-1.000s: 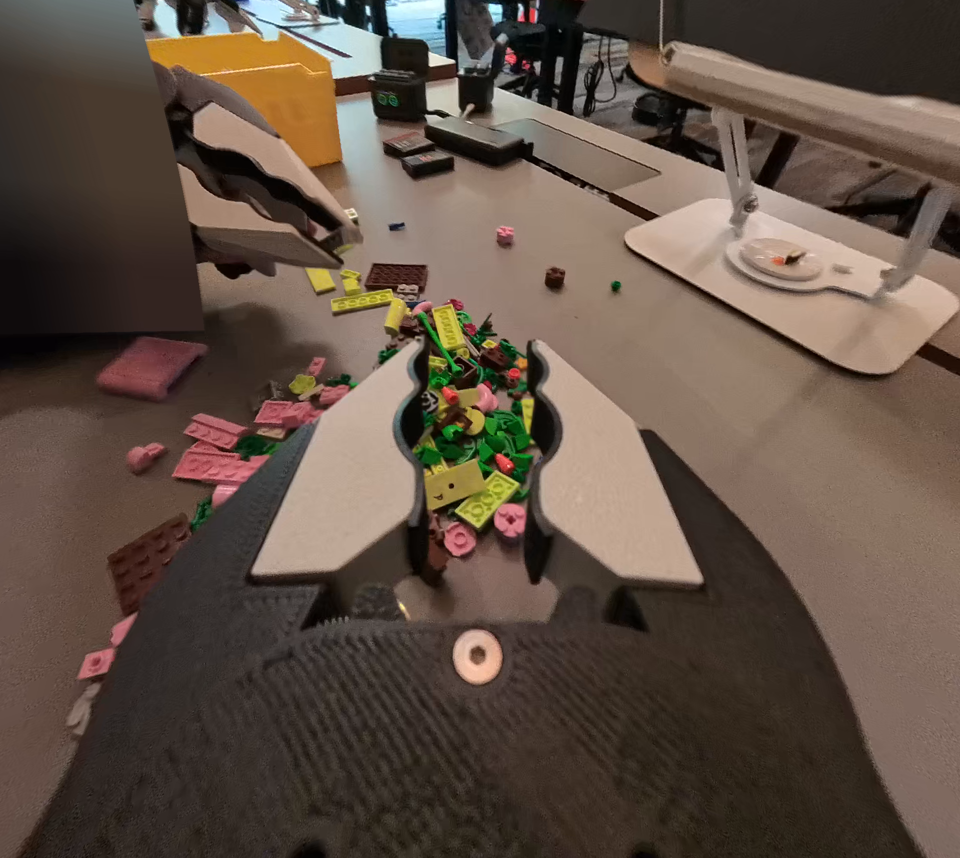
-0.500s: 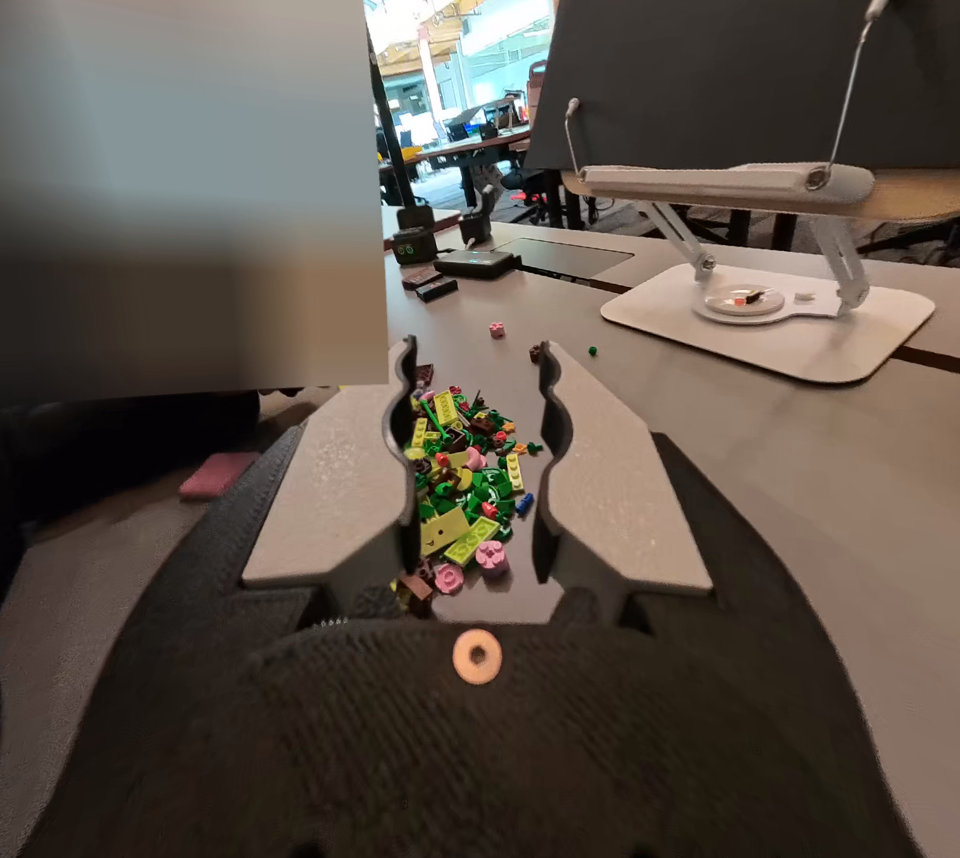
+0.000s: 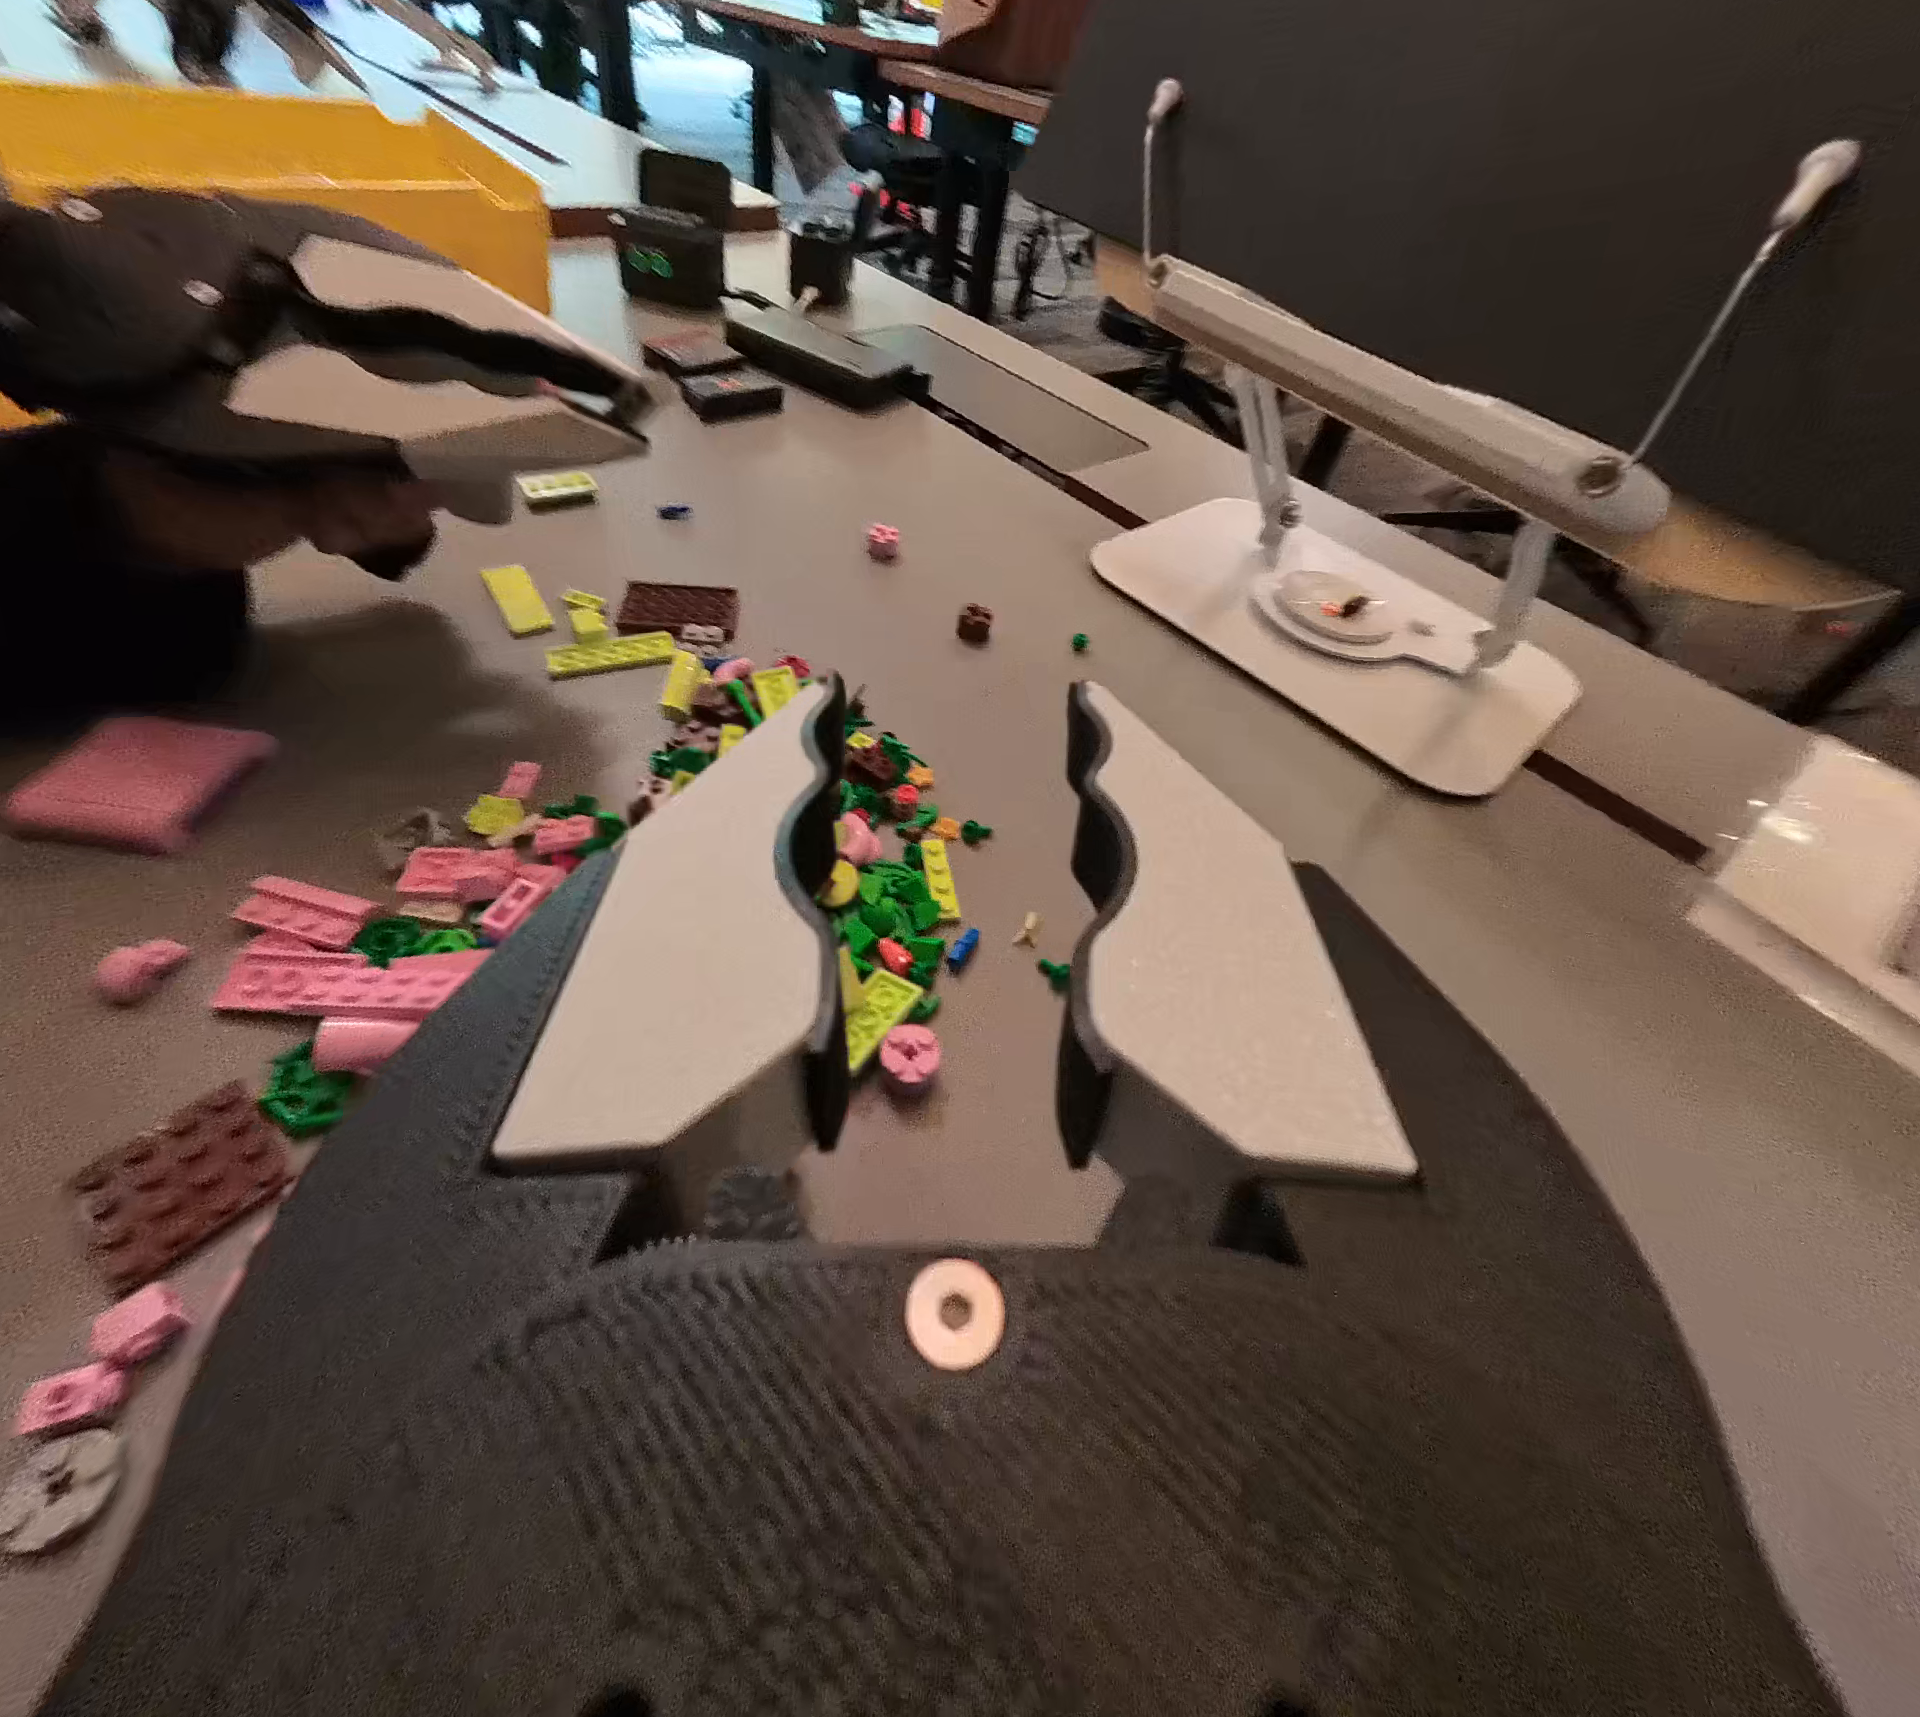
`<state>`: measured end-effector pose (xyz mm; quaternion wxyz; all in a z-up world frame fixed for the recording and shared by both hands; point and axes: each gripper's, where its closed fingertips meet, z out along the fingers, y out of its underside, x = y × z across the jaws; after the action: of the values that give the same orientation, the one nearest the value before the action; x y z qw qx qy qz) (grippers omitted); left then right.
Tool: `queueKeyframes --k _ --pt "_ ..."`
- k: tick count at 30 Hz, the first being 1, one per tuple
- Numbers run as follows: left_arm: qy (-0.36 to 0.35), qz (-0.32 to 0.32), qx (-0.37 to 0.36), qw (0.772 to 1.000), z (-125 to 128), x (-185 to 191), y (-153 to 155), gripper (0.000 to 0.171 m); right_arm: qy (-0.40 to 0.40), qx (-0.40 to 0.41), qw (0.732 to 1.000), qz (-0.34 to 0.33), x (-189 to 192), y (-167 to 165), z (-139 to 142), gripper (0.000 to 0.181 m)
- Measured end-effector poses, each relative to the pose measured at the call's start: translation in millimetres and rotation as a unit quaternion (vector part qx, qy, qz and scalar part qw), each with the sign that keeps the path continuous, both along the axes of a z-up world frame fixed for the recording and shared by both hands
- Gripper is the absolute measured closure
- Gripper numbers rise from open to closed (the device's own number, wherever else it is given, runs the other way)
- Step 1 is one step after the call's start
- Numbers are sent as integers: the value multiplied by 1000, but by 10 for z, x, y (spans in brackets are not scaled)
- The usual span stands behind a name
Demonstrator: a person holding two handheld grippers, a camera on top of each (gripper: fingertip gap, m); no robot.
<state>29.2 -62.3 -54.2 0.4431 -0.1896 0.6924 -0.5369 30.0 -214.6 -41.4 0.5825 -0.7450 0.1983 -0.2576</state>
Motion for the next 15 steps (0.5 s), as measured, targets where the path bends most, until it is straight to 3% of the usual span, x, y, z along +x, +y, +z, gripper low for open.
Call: queueKeyframes --k 7,12,15 --pt "-30 8 0 1000 9 -9 -9 162 -55 -96 994 -28 20 16 -179 143" --pt "-37 -4 14 999 -15 -74 -74 162 -15 -52 998 36 -193 200 -136 142" --pt "-37 -61 23 997 51 -205 -226 162 -15 -23 998 62 -314 256 -5 144"
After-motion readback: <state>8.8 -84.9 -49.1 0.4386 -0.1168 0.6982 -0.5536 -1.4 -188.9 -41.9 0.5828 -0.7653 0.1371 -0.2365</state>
